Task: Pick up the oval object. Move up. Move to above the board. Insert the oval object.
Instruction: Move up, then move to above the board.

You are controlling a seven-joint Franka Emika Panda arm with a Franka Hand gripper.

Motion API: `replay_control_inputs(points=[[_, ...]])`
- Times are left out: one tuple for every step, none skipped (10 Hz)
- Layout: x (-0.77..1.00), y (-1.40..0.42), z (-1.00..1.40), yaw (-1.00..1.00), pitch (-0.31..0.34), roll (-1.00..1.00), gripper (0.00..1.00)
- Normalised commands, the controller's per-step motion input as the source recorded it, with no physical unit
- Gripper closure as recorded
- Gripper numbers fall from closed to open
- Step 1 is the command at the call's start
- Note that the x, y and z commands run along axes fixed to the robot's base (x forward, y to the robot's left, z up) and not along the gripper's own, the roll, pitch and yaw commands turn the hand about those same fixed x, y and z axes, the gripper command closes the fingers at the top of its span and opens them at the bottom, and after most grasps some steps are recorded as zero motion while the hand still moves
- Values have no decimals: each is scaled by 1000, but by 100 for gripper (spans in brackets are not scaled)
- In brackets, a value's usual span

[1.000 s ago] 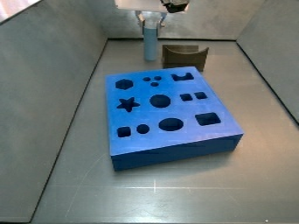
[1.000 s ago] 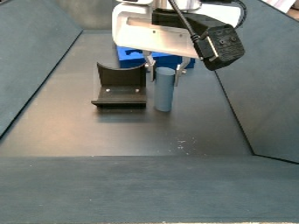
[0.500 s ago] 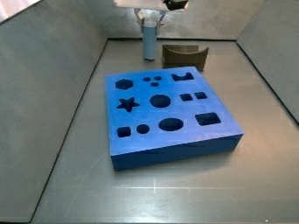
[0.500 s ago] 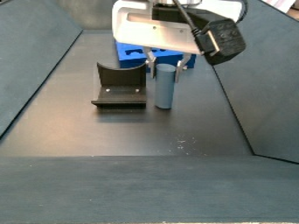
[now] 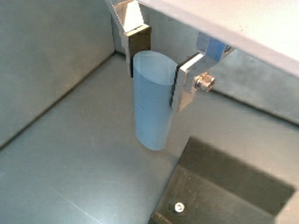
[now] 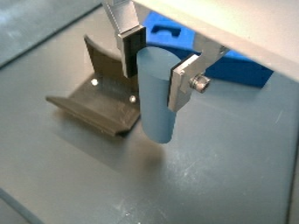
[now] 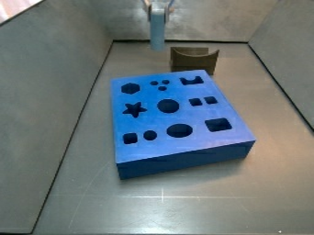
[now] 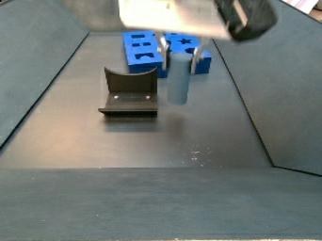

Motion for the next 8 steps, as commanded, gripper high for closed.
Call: replay_control_inputs(points=[[-11,8,186,-26,41,-6,100],[-105,107,1000,190,-265,-18,100],[-115,102,1000,179,-243,-23,100],[-124,88,1000,153,-210,-32,100],[-112,73,1000,102,-133,-46,100],[-102,73,1000,73,-65,-59,100],[-89,64,1000,54,-11,-69,100],[-75,54,1000,36,22,-74,100]])
